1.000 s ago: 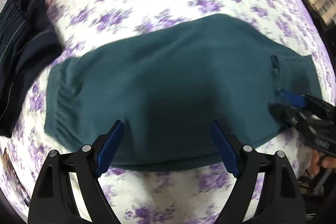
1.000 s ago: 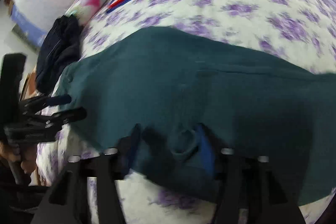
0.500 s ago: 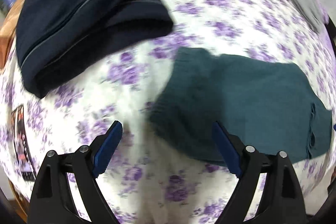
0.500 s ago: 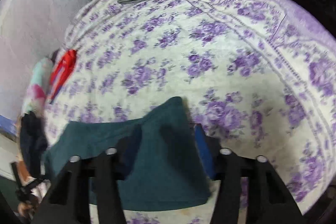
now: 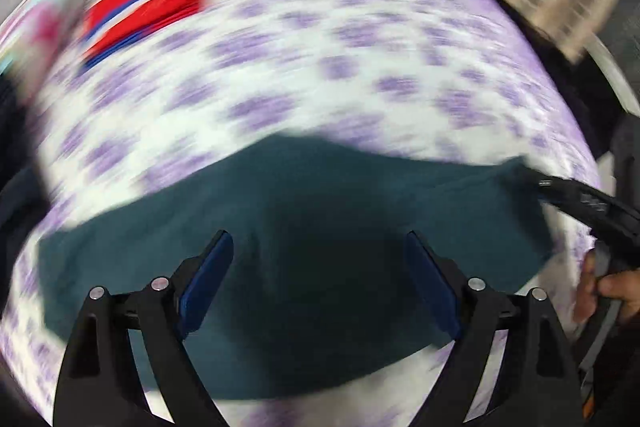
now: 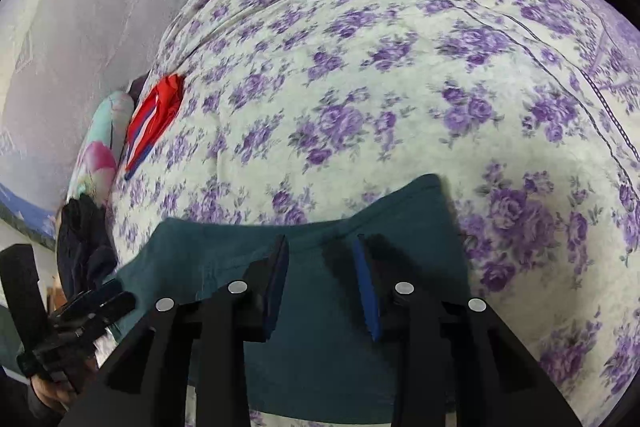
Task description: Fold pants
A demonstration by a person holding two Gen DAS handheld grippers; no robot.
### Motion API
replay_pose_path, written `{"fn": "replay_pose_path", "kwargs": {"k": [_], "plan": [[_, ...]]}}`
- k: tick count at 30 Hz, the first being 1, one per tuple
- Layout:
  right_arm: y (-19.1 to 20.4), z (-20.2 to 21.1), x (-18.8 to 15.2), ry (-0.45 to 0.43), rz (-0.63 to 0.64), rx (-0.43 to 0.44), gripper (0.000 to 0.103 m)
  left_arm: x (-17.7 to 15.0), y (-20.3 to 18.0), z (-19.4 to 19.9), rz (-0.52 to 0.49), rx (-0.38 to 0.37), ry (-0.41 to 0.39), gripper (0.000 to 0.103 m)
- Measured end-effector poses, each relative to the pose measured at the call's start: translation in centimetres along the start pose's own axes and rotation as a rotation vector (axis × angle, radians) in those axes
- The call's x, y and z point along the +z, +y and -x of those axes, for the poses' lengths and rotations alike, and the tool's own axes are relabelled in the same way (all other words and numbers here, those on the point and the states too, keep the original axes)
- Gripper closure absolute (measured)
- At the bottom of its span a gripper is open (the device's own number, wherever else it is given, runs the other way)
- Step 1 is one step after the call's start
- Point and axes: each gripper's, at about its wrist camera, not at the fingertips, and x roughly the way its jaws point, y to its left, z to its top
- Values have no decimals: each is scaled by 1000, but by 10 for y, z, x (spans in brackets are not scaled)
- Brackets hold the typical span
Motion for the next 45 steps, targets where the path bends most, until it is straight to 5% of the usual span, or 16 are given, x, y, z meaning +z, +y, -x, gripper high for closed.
{"fn": "replay_pose_path", "kwargs": {"k": [6,10,13,15,19,22,27,28,30,34,38,45], "plan": [[0,-18,6,84,74,39,63,20,-48,-56,17,-34,106,19],[-21,-20,16,80,96,41,69,17,-45,-84,6,61,143,17],[-57,-4,24,51,2,47,79,15,-28,-75,19,73,127,17],[-62,11,20,28,-6,-74,56,13,-14,-67,67,71,130,18],[-25,28,-18,61,145,57,55,-4,3,-34,121,42,88,18],[-14,12,-54,174,253,57,44,-33,11,-37,136,43,134,17],[-45,24,-51,164,185,7,62,-50,17,-34,90,90,129,17],[-41,30,-49,148,205,-53,61,-51,19,-28,88,105,125,17],[-24,44,-49,76,288,-127,28,-49,31,-6,106,81,61,16],[-3,25,-51,111,247,-12,27,-51,71,4,202,123,46,5],[17,-17,-65,173,356,-228,26,-73,128,-17,332,195,176,6],[52,-5,-56,97,281,-157,17,-67,151,47,292,164,15,6]]}}
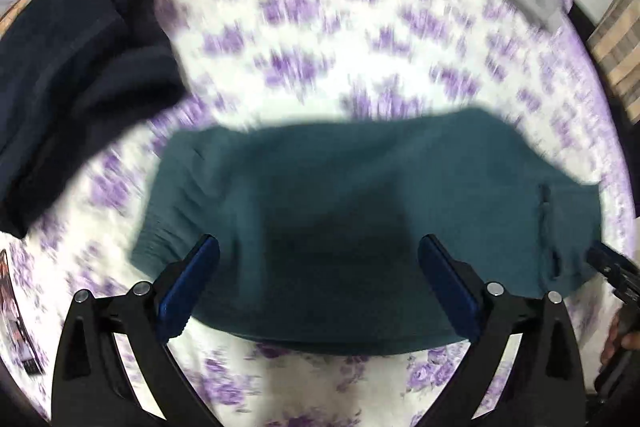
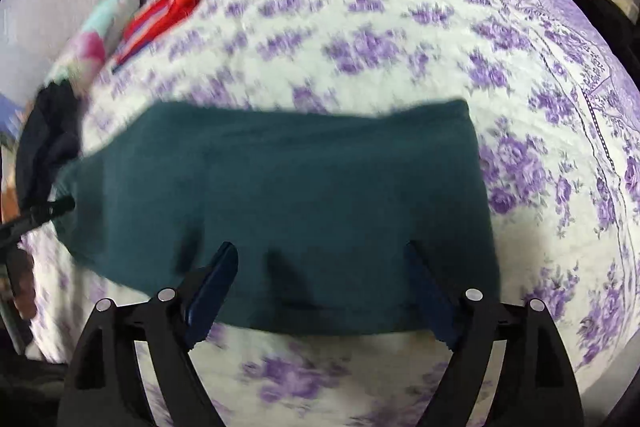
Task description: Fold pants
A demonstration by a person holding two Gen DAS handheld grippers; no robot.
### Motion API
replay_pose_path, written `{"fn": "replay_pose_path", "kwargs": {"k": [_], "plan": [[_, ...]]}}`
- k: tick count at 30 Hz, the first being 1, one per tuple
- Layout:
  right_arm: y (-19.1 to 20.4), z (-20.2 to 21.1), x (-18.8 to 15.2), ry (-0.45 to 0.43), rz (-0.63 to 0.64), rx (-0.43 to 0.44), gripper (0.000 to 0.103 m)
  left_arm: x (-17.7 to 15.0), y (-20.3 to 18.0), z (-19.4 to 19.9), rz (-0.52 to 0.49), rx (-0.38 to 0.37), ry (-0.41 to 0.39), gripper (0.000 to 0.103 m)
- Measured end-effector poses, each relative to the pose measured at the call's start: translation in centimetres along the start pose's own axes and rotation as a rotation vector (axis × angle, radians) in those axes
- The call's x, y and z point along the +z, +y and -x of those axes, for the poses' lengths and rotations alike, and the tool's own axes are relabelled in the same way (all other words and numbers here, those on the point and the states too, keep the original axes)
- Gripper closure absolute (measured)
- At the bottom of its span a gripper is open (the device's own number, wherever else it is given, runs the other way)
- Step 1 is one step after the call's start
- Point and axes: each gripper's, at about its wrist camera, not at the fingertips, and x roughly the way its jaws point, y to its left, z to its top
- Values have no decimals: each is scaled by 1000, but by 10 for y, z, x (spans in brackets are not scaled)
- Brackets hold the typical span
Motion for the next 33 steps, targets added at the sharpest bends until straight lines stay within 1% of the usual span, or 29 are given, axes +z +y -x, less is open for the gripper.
{"fn": "replay_pose_path", "kwargs": {"k": [1,2,4,5,7,8,9,11,14,16,18,19,20,21,23,25,28,31,33], "plan": [[3,1,0,-9,-1,-1,16,1,10,8,19,-19,-23,6],[8,2,3,-13,-2,-5,15,1,18,12,42,-27,-25,6],[13,-2,3,-9,-10,-26,14,-3,35,14,94,-30,-9,6],[10,-8,4,13,-31,-55,13,-8,45,13,126,-33,4,6],[2,-16,2,56,-90,-60,12,-20,60,8,161,-35,28,6],[-3,-22,-1,82,-133,-46,9,-24,60,1,164,-29,40,6],[-6,-28,-2,100,-148,-41,6,-27,62,-5,165,-20,54,6],[-2,-32,-4,100,-107,-52,3,-35,71,-18,173,10,87,6],[11,-40,-7,113,-23,-112,3,-37,74,-27,179,12,94,6],[10,-40,-8,104,-34,-112,3,-33,69,-30,158,26,105,6],[7,-40,-8,89,-52,-94,3,-27,64,-33,133,22,102,6],[7,-39,-9,83,-51,-88,3,-25,63,-35,125,20,98,22],[7,-39,-10,79,-47,-85,3,-22,61,-39,109,19,87,36],[6,-38,-10,77,-45,-82,3,-19,57,-44,87,29,93,42],[5,-37,-10,69,-48,-72,3,-14,50,-45,32,55,73,54],[1,-32,-11,60,-56,-57,3,-11,41,-42,-14,45,77,79],[-2,-29,-13,56,-69,-37,3,-7,31,-32,-48,35,83,83],[-6,-26,-13,45,-96,-10,3,-1,3,5,-146,-35,15,83],[-13,-22,-14,22,-147,27,3,5,-29,32,-234,-104,-43,83]]}}
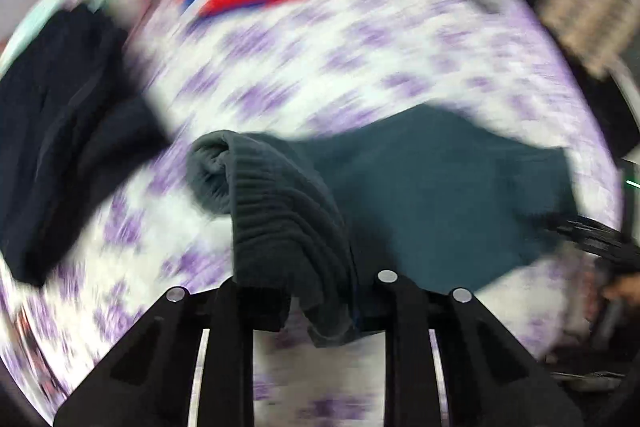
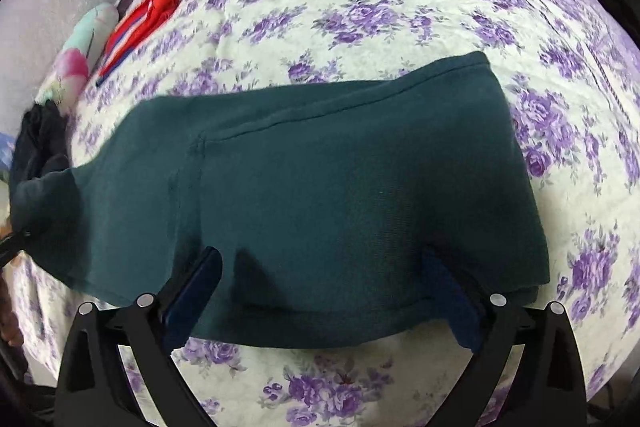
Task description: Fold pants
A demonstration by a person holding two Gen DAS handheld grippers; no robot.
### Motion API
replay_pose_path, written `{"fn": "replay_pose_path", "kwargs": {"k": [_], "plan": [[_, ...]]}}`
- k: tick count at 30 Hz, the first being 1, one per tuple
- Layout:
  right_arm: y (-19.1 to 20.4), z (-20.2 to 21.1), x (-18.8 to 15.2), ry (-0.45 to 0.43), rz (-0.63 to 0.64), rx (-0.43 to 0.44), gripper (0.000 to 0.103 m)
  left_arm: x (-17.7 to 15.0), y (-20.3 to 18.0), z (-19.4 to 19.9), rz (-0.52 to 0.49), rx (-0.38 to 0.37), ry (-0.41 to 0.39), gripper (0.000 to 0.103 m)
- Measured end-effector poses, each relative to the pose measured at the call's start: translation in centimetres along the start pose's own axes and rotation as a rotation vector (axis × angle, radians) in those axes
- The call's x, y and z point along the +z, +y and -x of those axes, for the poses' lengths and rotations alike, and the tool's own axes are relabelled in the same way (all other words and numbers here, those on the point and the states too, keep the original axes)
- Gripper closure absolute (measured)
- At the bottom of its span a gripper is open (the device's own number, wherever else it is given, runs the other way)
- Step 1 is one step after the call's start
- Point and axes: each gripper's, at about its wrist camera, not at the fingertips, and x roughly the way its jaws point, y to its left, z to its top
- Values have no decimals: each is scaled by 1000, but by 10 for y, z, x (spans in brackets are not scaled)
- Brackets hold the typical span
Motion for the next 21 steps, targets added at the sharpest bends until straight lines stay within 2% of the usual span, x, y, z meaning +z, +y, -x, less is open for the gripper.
{"fn": "replay_pose_path", "kwargs": {"k": [2,4,8,10,13,14,16,17,18,19,21], "plan": [[-7,4,-2,-11,-41,35,3,12,-32,10,-78,-58,-34,82],[-11,6,-3,-11,-51,56,3,17,-55,5,-118,-105,-33,82],[-16,10,-6,-14,-49,85,3,17,-93,-35,-149,-159,56,82],[-17,10,-7,-16,-48,89,3,14,-105,-60,-162,-152,115,82],[-14,10,-9,-18,-30,79,3,3,-115,-78,-176,-138,165,80],[-14,10,-9,-18,-25,75,3,1,-118,-83,-182,-136,175,74],[-12,9,-7,-16,-25,72,3,-4,-122,-85,-184,-166,192,42],[-12,9,-6,-12,-27,71,3,-6,-123,-82,-193,-195,197,36],[-13,9,-6,-9,-28,71,3,-7,-124,-80,-200,-216,201,24],[-12,9,-5,-4,-29,70,3,-6,-124,-75,-206,-234,199,18],[-12,8,-3,4,-37,69,3,-4,-118,-58,-214,-263,177,14]]}}
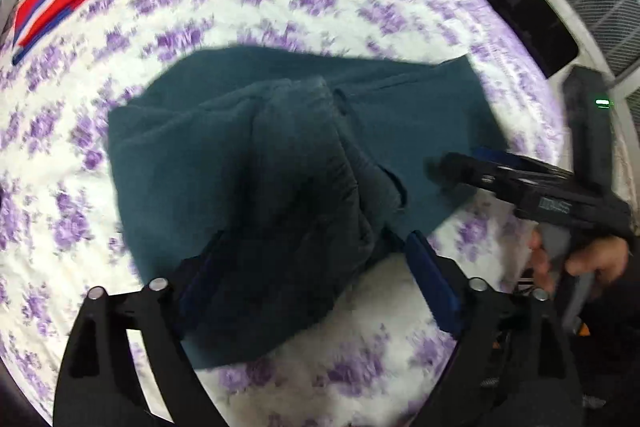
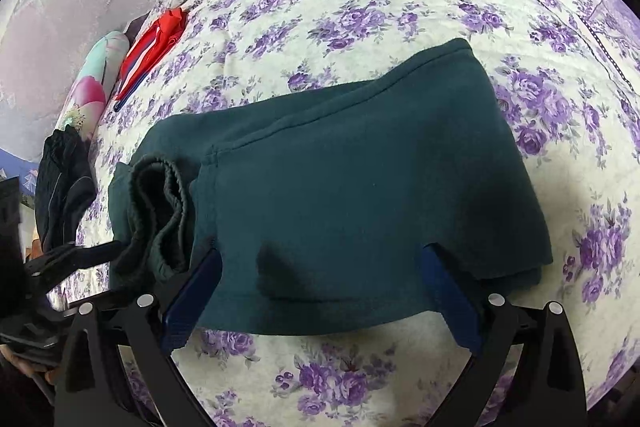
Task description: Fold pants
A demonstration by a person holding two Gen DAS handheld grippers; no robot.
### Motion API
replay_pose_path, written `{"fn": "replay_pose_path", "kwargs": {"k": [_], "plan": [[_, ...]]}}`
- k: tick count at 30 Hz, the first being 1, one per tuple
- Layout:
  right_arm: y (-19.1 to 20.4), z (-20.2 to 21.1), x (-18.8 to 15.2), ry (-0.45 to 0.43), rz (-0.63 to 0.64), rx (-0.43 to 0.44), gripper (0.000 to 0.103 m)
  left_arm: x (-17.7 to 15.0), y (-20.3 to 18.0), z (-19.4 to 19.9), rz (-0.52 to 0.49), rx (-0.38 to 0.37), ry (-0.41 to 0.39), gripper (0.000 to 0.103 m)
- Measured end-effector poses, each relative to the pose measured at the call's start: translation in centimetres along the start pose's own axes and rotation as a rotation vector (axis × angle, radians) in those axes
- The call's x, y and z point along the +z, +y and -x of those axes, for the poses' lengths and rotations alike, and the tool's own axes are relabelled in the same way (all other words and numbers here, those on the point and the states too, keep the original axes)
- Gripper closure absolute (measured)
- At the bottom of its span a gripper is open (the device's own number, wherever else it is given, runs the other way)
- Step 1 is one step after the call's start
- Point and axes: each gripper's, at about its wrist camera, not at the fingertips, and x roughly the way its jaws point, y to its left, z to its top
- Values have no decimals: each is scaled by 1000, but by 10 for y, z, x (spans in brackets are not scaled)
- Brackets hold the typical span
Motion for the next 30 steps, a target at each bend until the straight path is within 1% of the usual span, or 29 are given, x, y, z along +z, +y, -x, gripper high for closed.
{"fn": "replay_pose_path", "kwargs": {"k": [2,5,7,8,10,11,12,14,16,17,18,20,23,25,26,28,29,30], "plan": [[0,-1,3,10,-19,-1,3,0,6,21,7,-32,-56,10],[0,-1,8,23,-64,2,3,-2,26,54,63,-57,-153,6],[1,-1,13,32,-105,32,3,-3,43,64,115,-26,-187,5],[2,0,14,34,-118,43,3,-4,54,65,152,14,-195,5],[6,0,17,37,-139,73,3,-6,73,56,225,85,-174,5],[11,0,18,45,-137,95,3,-9,84,47,272,114,-143,5],[18,-1,19,51,-125,110,3,-13,92,39,304,134,-117,5],[38,-2,21,60,-60,133,3,-21,106,19,357,179,-63,5],[59,-3,22,64,25,146,3,-27,110,5,365,214,-16,6],[73,-6,21,70,84,150,3,-32,112,-5,358,239,25,6],[83,-9,23,77,126,151,3,-34,111,-12,352,248,48,5],[100,-15,24,89,191,153,3,-35,107,-13,339,260,32,5],[120,-26,25,119,266,157,4,-33,104,-13,332,259,35,5],[130,-33,24,132,305,151,9,-34,106,-13,338,252,35,5],[137,-38,23,148,330,154,18,-33,106,-13,342,249,36,5],[148,-49,19,176,378,114,25,-33,105,-14,344,248,37,5],[152,-55,16,196,399,105,40,-33,105,-13,344,248,36,5],[152,-60,14,210,406,108,51,-33,105,-13,345,247,36,5]]}}
